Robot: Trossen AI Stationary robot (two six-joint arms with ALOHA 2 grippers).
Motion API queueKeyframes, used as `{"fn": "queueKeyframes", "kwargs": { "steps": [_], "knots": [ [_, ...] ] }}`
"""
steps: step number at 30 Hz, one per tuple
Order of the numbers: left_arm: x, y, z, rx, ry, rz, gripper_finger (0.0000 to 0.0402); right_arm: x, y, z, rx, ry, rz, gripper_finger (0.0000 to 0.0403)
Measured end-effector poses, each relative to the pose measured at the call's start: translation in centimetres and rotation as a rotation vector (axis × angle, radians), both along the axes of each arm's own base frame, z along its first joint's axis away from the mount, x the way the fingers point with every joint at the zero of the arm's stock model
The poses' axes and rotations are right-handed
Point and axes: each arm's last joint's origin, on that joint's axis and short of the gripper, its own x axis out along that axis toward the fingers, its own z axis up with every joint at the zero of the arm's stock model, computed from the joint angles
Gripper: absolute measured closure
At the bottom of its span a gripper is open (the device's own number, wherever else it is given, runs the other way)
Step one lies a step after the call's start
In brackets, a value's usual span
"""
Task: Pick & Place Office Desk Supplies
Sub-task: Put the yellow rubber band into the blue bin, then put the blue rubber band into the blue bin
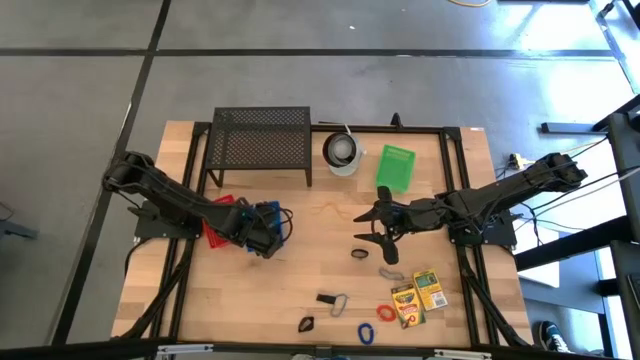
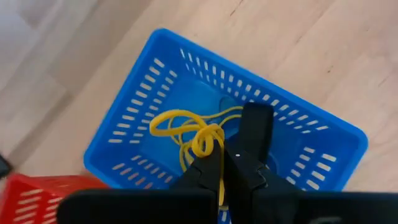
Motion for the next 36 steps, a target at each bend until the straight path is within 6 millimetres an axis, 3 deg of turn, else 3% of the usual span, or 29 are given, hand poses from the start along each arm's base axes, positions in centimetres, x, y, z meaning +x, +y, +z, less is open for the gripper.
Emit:
{"fn": "queueKeyframes", "kwargs": {
  "steps": [13, 26, 36],
  "knots": [
    [0.1, -0.1, -1.0, -0.029, -0.042, -0.016, 0.0388, 0.0, 0.0, 0.0, 0.021, 0.003, -0.008, 0.0207],
    [0.3, -0.1, -0.7, -0.018, -0.045, -0.025, 0.0278, -0.1, 0.0, -0.4, 0.078, 0.046, -0.026, 0.0207],
    [1.2, -0.4, 1.2, 0.011, -0.067, -0.099, 0.0225, -1.4, -0.4, -2.5, 0.183, 0.303, -0.148, 0.0207]
  ]
}}
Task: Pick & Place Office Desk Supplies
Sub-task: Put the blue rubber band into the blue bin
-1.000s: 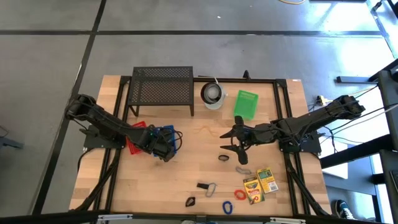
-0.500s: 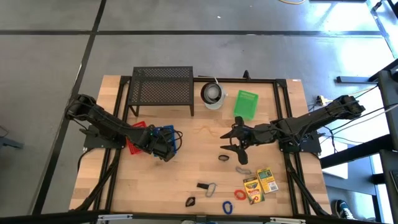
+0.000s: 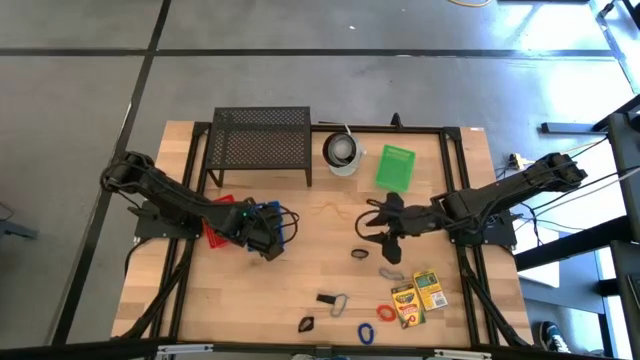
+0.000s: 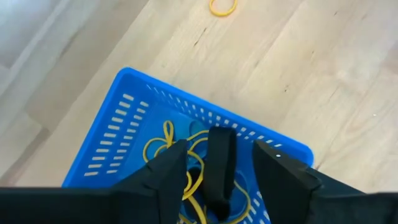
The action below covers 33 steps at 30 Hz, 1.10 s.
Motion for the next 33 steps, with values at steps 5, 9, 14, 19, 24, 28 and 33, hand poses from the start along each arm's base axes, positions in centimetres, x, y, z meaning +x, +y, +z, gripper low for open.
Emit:
{"fn": "queueKeyframes", "kwargs": {
  "steps": [5, 9, 14, 19, 24, 28, 33],
  "knots": [
    [0.0, 0.0, 1.1, 0.008, 0.023, 0.0, 0.0221, -1.4, 0.5, -1.2, 0.047, 0.162, -0.06, 0.0207],
    [0.2, -0.1, 2.0, 0.008, 0.022, 0.0, 0.0221, -2.8, 1.1, -2.0, 0.088, 0.292, -0.128, 0.0207],
    [0.4, -0.1, 2.5, 0.021, 0.007, -0.015, 0.0221, -4.2, 2.5, -2.5, 0.164, 0.376, -0.207, 0.0207],
    [0.5, -0.1, 2.5, 0.04, 0.003, -0.015, 0.0221, -4.8, 4.3, -3.8, 0.209, 0.417, -0.233, 0.0207],
    [0.5, 0.0, 2.6, 0.071, -0.003, -0.03, 0.0221, -4.6, 6.4, -6.4, 0.046, 0.492, -0.084, 0.0207],
    [0.5, 0.0, 2.6, 0.071, -0.004, -0.029, 0.0221, -3.9, 7.9, -8.6, -0.047, 0.523, 0.059, 0.0207],
    [0.5, -0.1, 2.6, 0.062, -0.007, -0.027, 0.0221, -3.3, 8.8, -10.7, -0.107, 0.558, 0.137, 0.0207]
  ]
}}
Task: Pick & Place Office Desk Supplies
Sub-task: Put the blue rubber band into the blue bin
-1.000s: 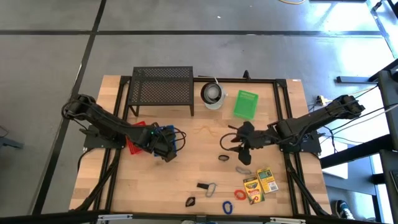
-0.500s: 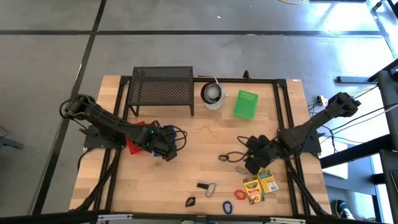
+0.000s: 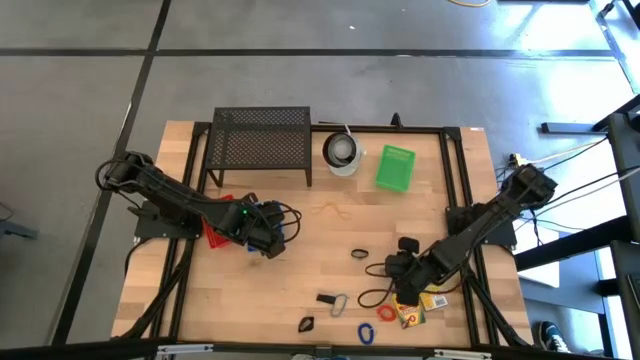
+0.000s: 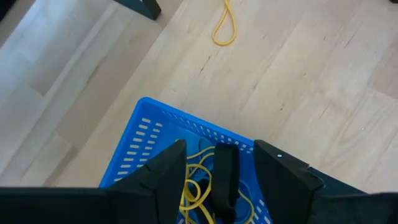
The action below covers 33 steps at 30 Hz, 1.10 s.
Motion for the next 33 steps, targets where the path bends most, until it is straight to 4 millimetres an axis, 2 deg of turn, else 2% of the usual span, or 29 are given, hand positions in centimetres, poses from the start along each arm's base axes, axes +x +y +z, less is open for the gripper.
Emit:
{"fn": "queueKeyframes", "kwargs": {
  "steps": [6, 12, 18, 26, 33],
  "knots": [
    [0.2, -0.1, 0.0, -0.008, -0.019, 0.001, 0.0221, 0.3, 0.2, -1.9, -0.066, 0.053, 0.022, 0.0207],
    [0.4, -0.2, 0.1, -0.02, -0.044, 0.0, 0.0221, 0.3, 0.3, -2.1, -0.072, 0.06, 0.024, 0.0217],
    [0.5, -0.2, 0.1, -0.026, -0.058, 0.003, 0.0221, 0.4, 0.4, -2.1, -0.054, 0.068, 0.053, 0.0272],
    [0.9, -0.4, 0.3, -0.046, -0.097, 0.001, 0.0221, 0.4, 0.4, -2.1, -0.041, 0.068, 0.06, 0.0388],
    [1.1, -0.5, 0.4, -0.058, -0.128, -0.002, 0.0221, 0.6, 0.6, -1.8, -0.049, 0.064, 0.113, 0.0386]
  ]
}}
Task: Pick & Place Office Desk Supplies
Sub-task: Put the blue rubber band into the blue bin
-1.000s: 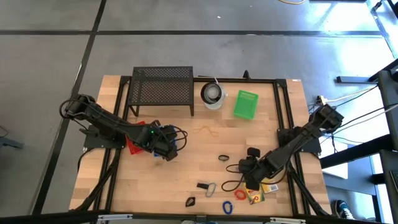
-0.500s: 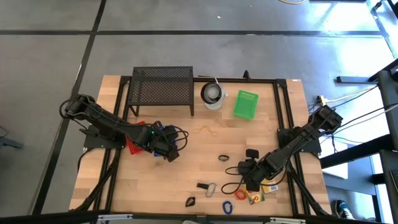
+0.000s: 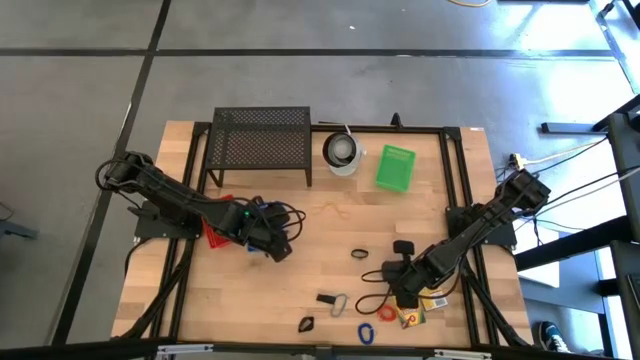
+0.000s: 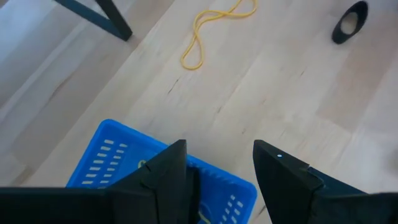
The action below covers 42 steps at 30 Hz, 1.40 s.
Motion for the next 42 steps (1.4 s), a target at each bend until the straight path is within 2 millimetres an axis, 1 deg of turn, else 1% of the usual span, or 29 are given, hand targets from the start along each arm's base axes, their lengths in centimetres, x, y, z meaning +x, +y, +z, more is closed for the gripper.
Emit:
{"fn": "queueKeyframes", "kwargs": {
  "steps": [4, 6, 10, 13, 16, 19, 22, 25, 29, 33, 37, 42],
  "knots": [
    [0.3, -0.2, 0.1, 0.004, -0.026, -0.034, 0.0221, 0.2, 0.2, 1.0, -0.012, -0.026, 0.058, 0.0397],
    [0.5, -0.4, 0.3, 0.01, -0.041, -0.062, 0.0221, 0.3, 0.1, 2.1, -0.032, -0.068, 0.061, 0.0399],
    [0.9, -0.7, 0.6, 0.027, -0.084, -0.118, 0.0221, 0.4, -0.3, 3.6, -0.132, -0.168, 0.051, 0.0395],
    [1.4, -0.9, 0.8, 0.033, -0.125, -0.146, 0.0222, 1.0, -0.5, 5.5, -0.202, -0.317, 0.015, 0.0395],
    [1.7, -1.0, 1.1, 0.037, -0.162, -0.164, 0.0222, 1.5, -1.0, 7.2, -0.311, -0.456, -0.054, 0.0395],
    [2.1, -1.1, 1.4, 0.044, -0.206, -0.176, 0.0222, 2.1, -1.4, 9.4, -0.396, -0.61, -0.119, 0.0394],
    [2.5, -1.3, 1.8, 0.064, -0.256, -0.215, 0.0222, 2.8, -1.7, 10.9, -0.467, -0.704, -0.149, 0.0394],
    [3.1, -1.5, 2.4, 0.113, -0.31, -0.29, 0.0222, 3.5, -1.9, 12.3, -0.484, -0.777, -0.131, 0.0394],
    [3.9, -1.8, 3.5, 0.197, -0.409, -0.386, 0.0222, 4.7, -1.9, 13.1, -0.46, -0.816, -0.02, 0.0394],
    [4.4, -2.0, 4.5, 0.269, -0.498, -0.436, 0.0221, 5.6, -1.9, 13.6, -0.379, -0.844, 0.1, 0.0394],
    [4.6, -2.2, 4.9, 0.308, -0.526, -0.503, 0.0209, 6.1, -2.2, 14.0, -0.367, -0.877, 0.14, 0.0394],
    [4.7, -2.4, 5.1, 0.3, -0.54, -0.553, 0.0181, 6.6, -2.7, 14.2, -0.369, -0.891, 0.143, 0.0394]
  ]
}}
